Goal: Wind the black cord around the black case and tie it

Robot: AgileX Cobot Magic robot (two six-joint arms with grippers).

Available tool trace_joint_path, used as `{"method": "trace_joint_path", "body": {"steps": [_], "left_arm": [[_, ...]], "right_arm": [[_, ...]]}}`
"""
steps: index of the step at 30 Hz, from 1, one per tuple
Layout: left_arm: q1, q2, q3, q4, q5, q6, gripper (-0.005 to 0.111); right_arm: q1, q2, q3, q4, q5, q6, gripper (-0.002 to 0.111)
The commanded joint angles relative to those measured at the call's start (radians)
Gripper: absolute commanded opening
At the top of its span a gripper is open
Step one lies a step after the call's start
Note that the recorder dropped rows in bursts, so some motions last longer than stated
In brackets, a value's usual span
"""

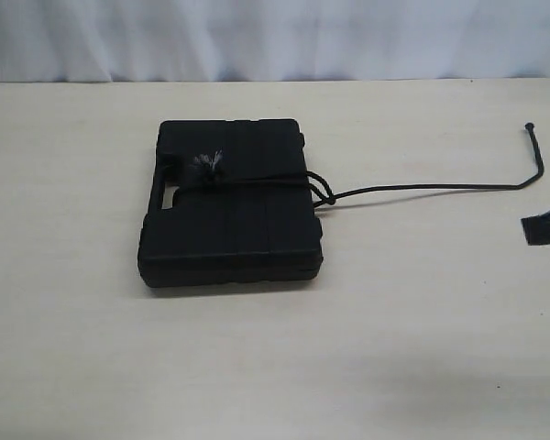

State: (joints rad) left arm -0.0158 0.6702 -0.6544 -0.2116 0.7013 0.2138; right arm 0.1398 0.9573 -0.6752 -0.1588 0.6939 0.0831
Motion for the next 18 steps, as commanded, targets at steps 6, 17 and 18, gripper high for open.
{"method": "trace_joint_path", "body": {"steps": [6,17,18], "left_arm": [[0.001,-0.297,0.321,-0.108,-0.701,-0.004,0.0],[0.001,-0.293,0.392,-0.105,-0.729,-0.004,0.0],[0.001,-0.293,0.392,-0.105,-0.729,-0.004,0.0]], "right_arm": [[0.002,-0.471,0.342,-0.077,-0.606,0.007,0.004],[0.002,-0.506,0.543,0.225,-0.64,0.007,0.004],[0.002,-0.506,0.55,0.225,-0.64,0.007,0.004]]}}
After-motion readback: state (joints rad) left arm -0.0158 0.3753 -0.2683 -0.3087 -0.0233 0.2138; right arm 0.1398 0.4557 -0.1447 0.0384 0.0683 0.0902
